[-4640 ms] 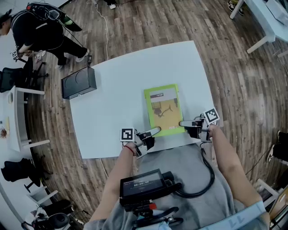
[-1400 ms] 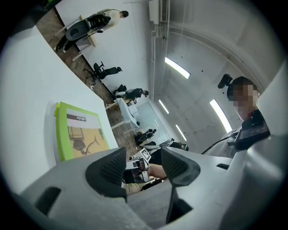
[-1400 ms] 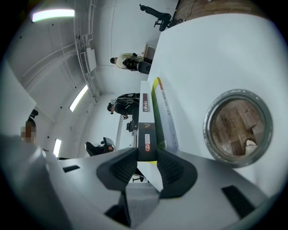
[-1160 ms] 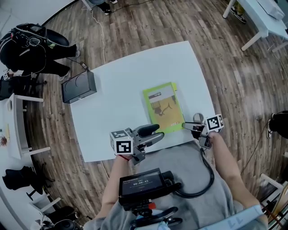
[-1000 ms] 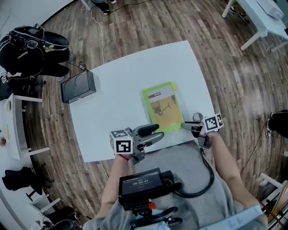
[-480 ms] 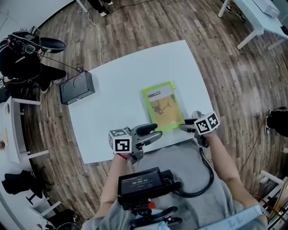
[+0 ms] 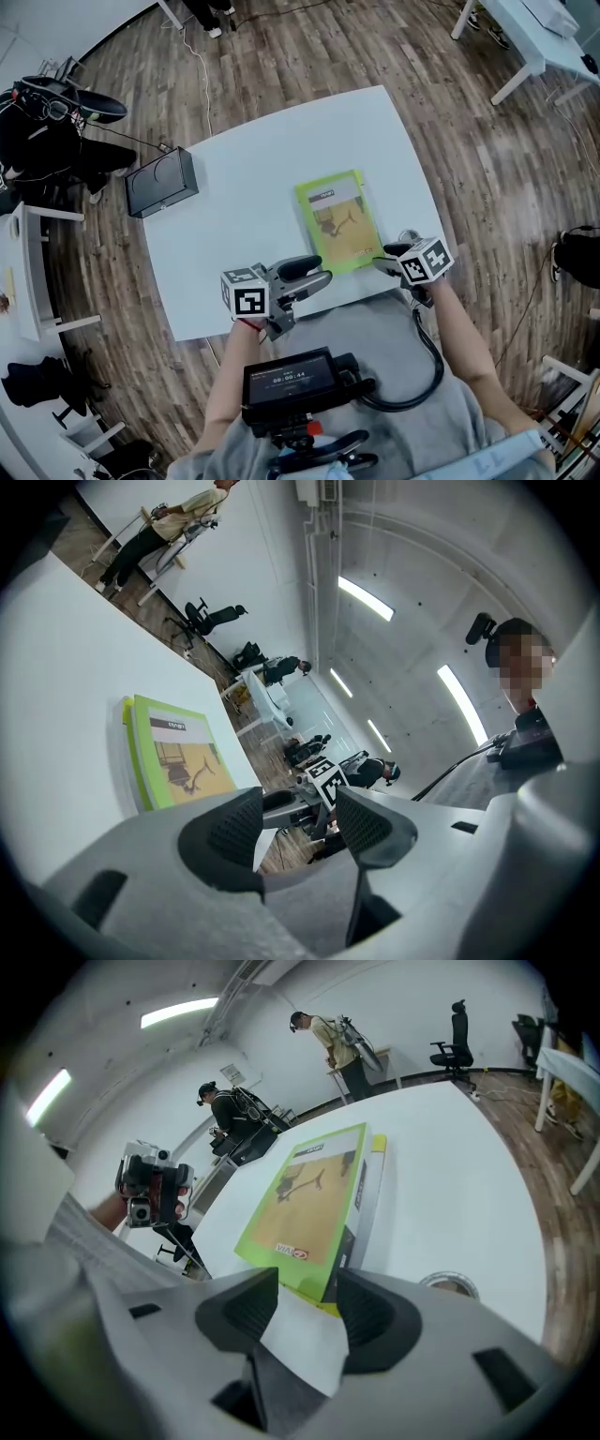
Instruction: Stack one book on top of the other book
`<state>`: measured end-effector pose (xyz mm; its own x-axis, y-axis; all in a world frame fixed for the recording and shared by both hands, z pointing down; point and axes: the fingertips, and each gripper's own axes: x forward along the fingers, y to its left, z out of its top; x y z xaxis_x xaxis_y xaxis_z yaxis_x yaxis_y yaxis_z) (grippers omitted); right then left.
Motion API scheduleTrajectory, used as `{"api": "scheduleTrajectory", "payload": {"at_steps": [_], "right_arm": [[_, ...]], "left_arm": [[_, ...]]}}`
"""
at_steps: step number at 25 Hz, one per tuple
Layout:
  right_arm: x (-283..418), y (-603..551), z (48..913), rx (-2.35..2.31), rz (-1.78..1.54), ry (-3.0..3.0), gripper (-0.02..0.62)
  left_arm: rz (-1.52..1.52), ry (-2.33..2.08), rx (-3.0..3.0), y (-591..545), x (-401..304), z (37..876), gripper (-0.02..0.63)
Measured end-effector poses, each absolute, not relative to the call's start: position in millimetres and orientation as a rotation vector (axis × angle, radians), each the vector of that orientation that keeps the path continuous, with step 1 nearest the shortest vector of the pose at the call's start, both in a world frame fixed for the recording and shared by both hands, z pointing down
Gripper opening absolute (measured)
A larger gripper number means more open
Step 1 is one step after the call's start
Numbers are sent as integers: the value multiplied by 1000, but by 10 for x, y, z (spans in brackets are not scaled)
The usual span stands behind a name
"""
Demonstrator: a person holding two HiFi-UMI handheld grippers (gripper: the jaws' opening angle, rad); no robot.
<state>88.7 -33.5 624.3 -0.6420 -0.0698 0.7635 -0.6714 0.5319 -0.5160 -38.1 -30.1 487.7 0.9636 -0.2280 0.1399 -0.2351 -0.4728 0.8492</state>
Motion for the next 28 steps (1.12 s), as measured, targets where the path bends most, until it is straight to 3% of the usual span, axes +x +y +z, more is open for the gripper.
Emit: {"api": "scheduleTrajectory", "payload": {"at_steps": [7, 28], "right_arm": [[829, -466, 5898, 610, 837, -2144, 185], [379, -727, 5064, 451, 559, -2587, 183]], "left_arm": [[6, -350, 2105, -309, -379, 4853, 239], [67, -645, 2265, -459, -162, 4839, 237]]}}
